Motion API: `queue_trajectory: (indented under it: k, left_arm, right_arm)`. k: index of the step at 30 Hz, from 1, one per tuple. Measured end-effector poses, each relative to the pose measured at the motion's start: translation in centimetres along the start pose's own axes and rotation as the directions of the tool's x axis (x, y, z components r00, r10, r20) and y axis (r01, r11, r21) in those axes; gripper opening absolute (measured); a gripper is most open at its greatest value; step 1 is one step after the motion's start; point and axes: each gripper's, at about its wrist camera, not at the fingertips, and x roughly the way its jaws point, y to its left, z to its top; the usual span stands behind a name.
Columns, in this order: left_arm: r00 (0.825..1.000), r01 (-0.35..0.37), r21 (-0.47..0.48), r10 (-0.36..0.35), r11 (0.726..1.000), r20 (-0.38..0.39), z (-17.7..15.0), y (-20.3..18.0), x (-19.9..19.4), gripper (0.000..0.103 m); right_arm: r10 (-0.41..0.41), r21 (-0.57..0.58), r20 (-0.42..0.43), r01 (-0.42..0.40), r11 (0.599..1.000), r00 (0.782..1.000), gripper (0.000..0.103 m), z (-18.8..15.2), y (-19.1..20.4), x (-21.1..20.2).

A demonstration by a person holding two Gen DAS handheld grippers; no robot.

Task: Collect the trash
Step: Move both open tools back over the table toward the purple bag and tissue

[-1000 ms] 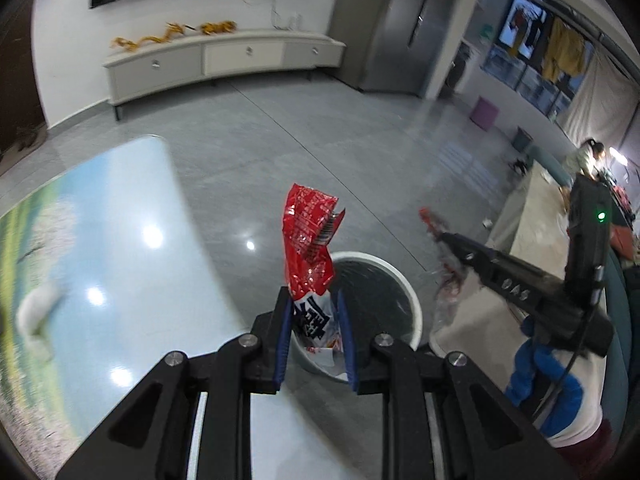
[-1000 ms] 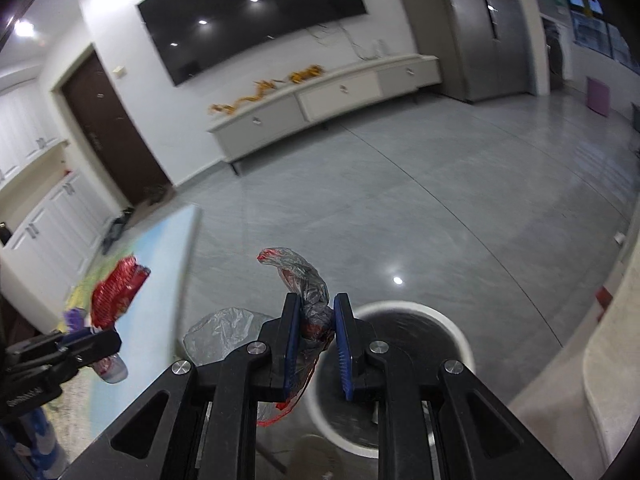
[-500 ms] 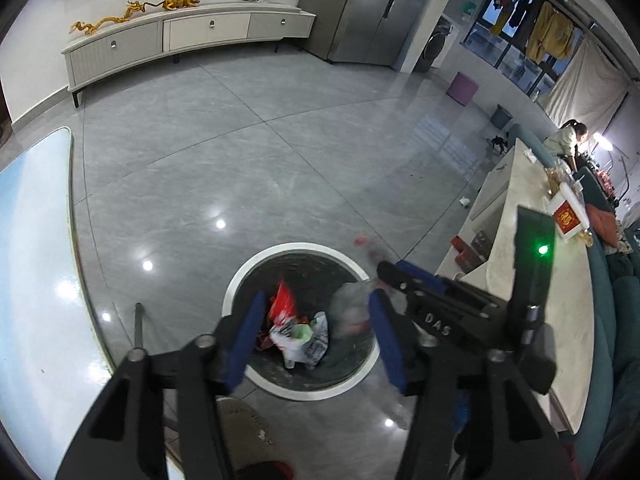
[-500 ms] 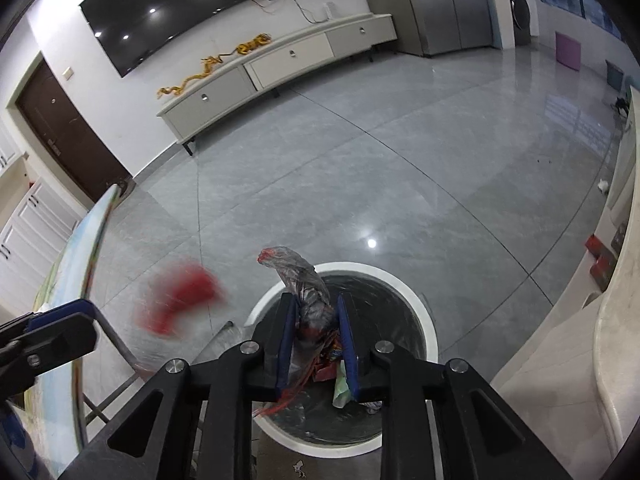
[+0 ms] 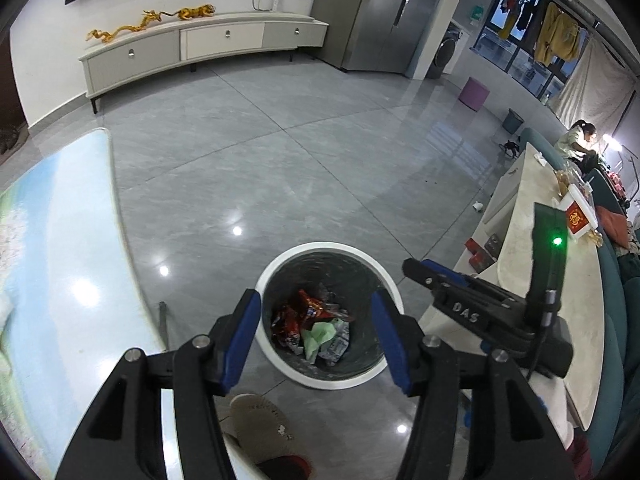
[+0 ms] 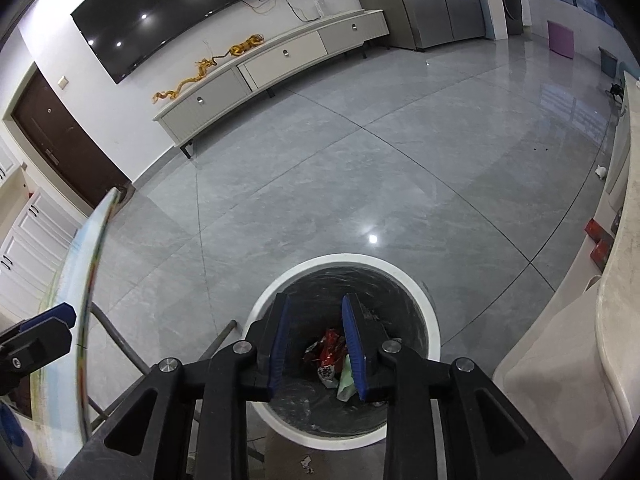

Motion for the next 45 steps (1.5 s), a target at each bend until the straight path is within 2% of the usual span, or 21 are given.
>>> queue_trajectory:
  k: [7,11,18,20,22,25,29,33,35,40,45]
  left_arm:
    - [0.998,-0.033,-0.026,0.035,0.999,0.05,-1.2,2.3,-3.5,0.056]
    - [0.994,-0.062,-0.042,0.066,0.997,0.093,-2.1,4.1,-6.2,0.06]
    - [0.972,-0.126,-0.102,0.144,0.987,0.188,-4.1,8.3,-11.4,0.062]
    - [0.962,-0.143,-0.133,0.169,0.981,0.215,-4.7,10.0,-13.1,0.062]
    - [0.949,-0.162,-0.167,0.199,0.973,0.242,-5.4,11.6,-14.6,0.062]
    - [0.92,-0.211,-0.226,0.272,0.951,0.283,-6.8,14.2,-17.2,0.062]
    - [0.857,-0.294,-0.312,0.394,0.903,0.333,-9.2,17.8,-21.0,0.062]
    - [0.806,-0.351,-0.38,0.483,0.856,0.342,-11.1,20.7,-23.7,0.062]
    - [0.788,-0.37,-0.401,0.511,0.838,0.342,-11.9,22.1,-24.7,0.062]
    - [0.764,-0.412,-0.434,0.563,0.801,0.315,-13.8,24.6,-25.9,0.062]
    - [0.757,-0.427,-0.447,0.581,0.786,0.299,-15.3,26.5,-26.1,0.062]
  right_arm:
    - [0.034,-0.04,0.028,-0.033,0.999,0.999,0.03,-0.2,3.3,-2.4]
    - [0.062,-0.073,0.056,-0.058,0.996,0.997,0.042,-0.3,5.6,-4.0]
    - [0.123,-0.151,0.092,-0.109,0.983,0.988,0.042,-0.3,10.7,-6.6]
    - [0.141,-0.179,0.101,-0.121,0.976,0.985,0.047,-0.4,12.3,-7.3]
    - [0.155,-0.208,0.107,-0.13,0.969,0.982,0.051,-0.5,13.9,-7.8]
    - [0.176,-0.256,0.109,-0.143,0.956,0.978,0.053,-0.7,16.6,-8.6]
    - [0.2,-0.319,0.108,-0.157,0.935,0.974,0.062,-1.7,20.3,-9.2]
    - [0.211,-0.372,0.094,-0.163,0.914,0.973,0.065,-2.9,24.0,-9.0]
    - [0.215,-0.394,0.082,-0.167,0.904,0.973,0.067,-3.6,25.5,-8.7]
    - [0.218,-0.431,0.046,-0.178,0.885,0.975,0.069,-5.1,28.4,-7.4]
    - [0.219,-0.459,0.006,-0.192,0.867,0.976,0.07,-6.4,31.1,-5.8]
